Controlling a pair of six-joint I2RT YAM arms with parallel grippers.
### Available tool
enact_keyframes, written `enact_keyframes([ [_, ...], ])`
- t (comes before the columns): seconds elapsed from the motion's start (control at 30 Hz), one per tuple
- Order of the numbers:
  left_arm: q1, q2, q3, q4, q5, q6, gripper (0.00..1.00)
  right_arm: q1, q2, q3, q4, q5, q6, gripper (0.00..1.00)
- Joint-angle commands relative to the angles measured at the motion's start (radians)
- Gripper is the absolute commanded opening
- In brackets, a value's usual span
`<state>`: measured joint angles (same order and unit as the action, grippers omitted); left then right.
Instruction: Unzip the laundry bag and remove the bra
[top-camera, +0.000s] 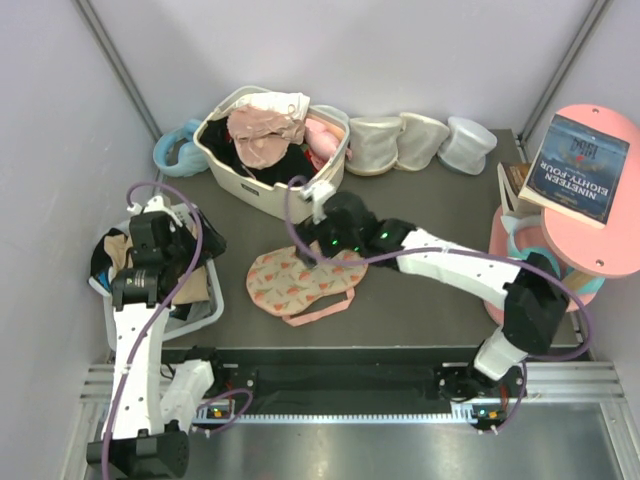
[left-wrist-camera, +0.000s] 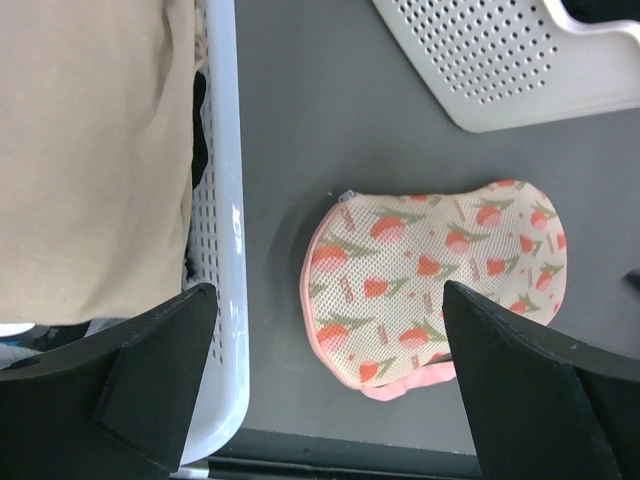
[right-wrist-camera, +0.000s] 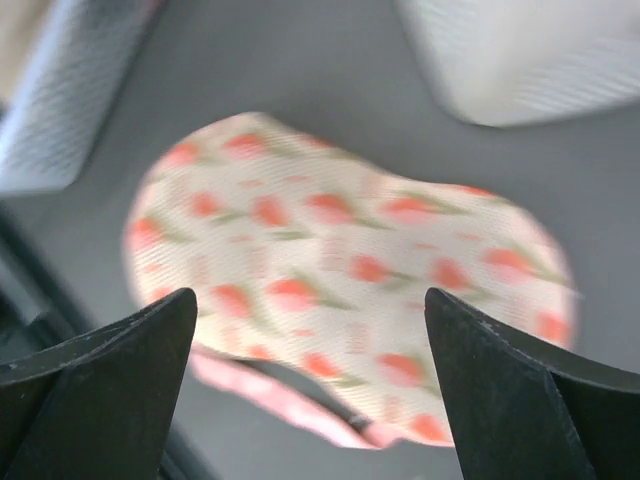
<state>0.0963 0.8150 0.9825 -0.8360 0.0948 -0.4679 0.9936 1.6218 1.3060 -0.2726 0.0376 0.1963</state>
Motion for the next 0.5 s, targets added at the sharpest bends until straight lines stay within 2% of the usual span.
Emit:
enact_keyframes([
  [0.0, -0.006, -0.03, -0.021, -0.029, 0.036, 0.014, 0.99, -0.22, -0.062, -0.123, 0.042, -0.066, 0.048, 0.95],
  [0.1, -0.006, -0.034, -0.034, -0.032, 0.063, 0.002, 0.99, -0.303, -0.042, -0.157, 0.085, -0.14, 0.043, 0.95],
  [0.23, -0.006, -0.04, -0.044, -0.029, 0.082, -0.02, 0.99, -0.309, 0.047, -0.103, -0.005, -0.124, 0.023, 0.95],
  [0.33, -0.004, -0.046, -0.042, -0.031, 0.079, -0.023, 0.99, -0.314, 0.088, -0.085, -0.066, -0.113, 0.067, 0.93],
  [0.47, -0.006, -0.057, -0.044, -0.04, 0.066, -0.023, 0.99, -0.317, 0.082, -0.145, -0.096, -0.107, 0.179, 0.93],
])
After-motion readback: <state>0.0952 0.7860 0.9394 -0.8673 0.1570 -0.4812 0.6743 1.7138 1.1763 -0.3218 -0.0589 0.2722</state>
